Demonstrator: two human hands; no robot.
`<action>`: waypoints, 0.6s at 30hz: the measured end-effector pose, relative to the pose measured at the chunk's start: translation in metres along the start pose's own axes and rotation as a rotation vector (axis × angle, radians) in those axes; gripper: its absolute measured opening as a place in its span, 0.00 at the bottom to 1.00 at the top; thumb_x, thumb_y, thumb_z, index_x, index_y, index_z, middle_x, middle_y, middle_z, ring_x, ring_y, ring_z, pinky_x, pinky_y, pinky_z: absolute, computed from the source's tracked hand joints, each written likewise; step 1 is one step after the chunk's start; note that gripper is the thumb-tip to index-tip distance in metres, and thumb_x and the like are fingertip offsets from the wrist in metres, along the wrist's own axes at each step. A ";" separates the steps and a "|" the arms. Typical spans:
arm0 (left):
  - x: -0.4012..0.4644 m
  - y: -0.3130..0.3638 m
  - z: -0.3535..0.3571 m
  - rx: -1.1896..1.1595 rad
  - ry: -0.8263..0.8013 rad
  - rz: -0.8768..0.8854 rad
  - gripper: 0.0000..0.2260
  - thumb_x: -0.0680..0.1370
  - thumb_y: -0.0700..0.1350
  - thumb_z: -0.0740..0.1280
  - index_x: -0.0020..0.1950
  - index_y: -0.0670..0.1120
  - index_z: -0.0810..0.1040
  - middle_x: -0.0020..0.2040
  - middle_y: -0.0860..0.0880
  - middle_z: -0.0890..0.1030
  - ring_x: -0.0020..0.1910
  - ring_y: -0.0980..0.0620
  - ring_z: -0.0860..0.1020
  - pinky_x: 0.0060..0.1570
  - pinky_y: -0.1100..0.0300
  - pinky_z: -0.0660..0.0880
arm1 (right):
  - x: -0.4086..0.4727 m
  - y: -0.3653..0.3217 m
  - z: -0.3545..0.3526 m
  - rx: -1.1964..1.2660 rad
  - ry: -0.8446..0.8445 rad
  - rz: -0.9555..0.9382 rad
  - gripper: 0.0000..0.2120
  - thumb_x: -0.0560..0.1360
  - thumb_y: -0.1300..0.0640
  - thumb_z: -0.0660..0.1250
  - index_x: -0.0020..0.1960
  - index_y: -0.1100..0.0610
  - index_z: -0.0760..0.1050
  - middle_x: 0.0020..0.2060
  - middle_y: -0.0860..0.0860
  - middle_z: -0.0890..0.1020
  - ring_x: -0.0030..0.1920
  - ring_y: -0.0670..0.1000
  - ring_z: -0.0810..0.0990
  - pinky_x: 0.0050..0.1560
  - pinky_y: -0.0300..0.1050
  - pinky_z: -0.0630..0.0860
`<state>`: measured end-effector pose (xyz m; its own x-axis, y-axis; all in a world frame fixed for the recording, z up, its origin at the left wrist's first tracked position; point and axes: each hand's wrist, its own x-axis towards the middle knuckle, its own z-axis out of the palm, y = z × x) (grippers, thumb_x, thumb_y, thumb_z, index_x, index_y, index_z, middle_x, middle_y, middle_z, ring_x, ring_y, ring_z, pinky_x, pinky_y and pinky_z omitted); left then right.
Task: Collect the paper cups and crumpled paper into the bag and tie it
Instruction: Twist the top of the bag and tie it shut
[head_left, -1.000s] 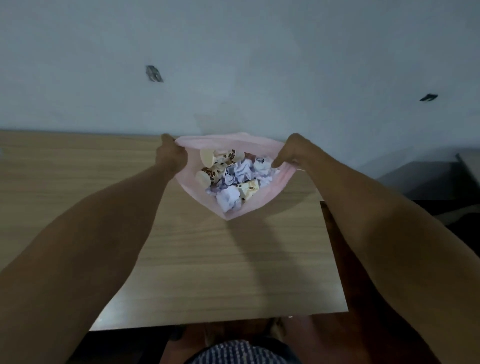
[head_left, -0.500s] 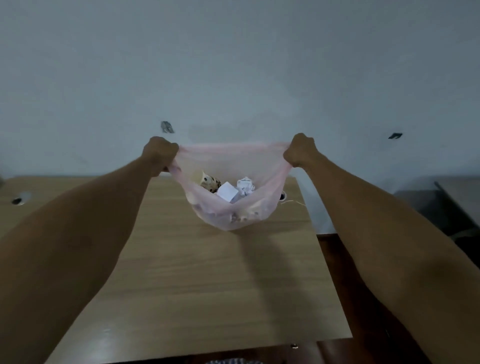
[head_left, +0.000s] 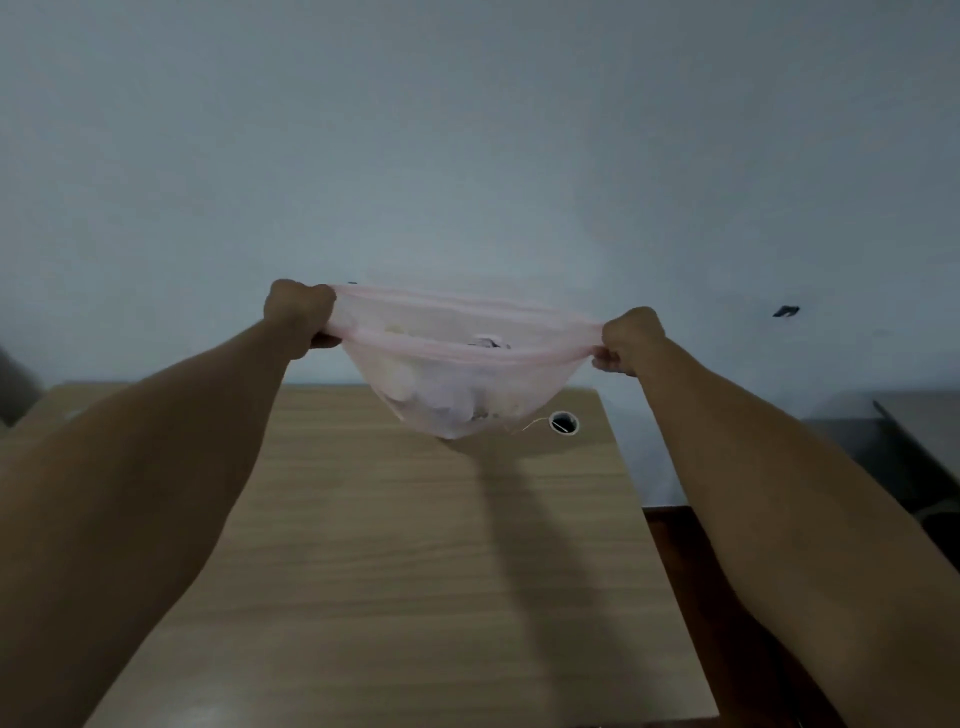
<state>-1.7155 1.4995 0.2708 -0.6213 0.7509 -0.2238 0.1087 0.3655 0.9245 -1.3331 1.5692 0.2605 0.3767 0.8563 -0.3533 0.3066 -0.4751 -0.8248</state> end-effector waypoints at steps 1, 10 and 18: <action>-0.001 0.002 -0.001 -0.010 -0.009 -0.021 0.11 0.77 0.39 0.66 0.57 0.36 0.75 0.55 0.36 0.80 0.35 0.41 0.80 0.26 0.50 0.81 | 0.000 -0.002 -0.001 0.022 0.013 -0.034 0.07 0.77 0.71 0.66 0.42 0.64 0.72 0.42 0.61 0.79 0.28 0.53 0.75 0.22 0.42 0.75; 0.006 0.006 -0.006 -0.013 0.035 -0.003 0.01 0.78 0.34 0.65 0.49 0.37 0.74 0.51 0.36 0.79 0.43 0.34 0.82 0.27 0.44 0.81 | -0.004 -0.007 -0.009 -0.260 -0.064 -0.146 0.08 0.76 0.68 0.67 0.44 0.60 0.69 0.37 0.57 0.73 0.38 0.53 0.75 0.40 0.48 0.77; 0.007 0.000 0.002 -0.031 -0.017 -0.006 0.09 0.78 0.33 0.66 0.39 0.41 0.72 0.37 0.38 0.79 0.38 0.38 0.82 0.28 0.46 0.83 | -0.030 0.037 0.057 -0.420 -0.460 -0.035 0.25 0.76 0.54 0.74 0.68 0.62 0.70 0.65 0.60 0.71 0.57 0.60 0.78 0.47 0.63 0.84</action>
<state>-1.7182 1.5061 0.2680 -0.6086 0.7582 -0.2339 0.0814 0.3529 0.9321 -1.3825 1.5380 0.2156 -0.0259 0.8280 -0.5602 0.6649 -0.4042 -0.6282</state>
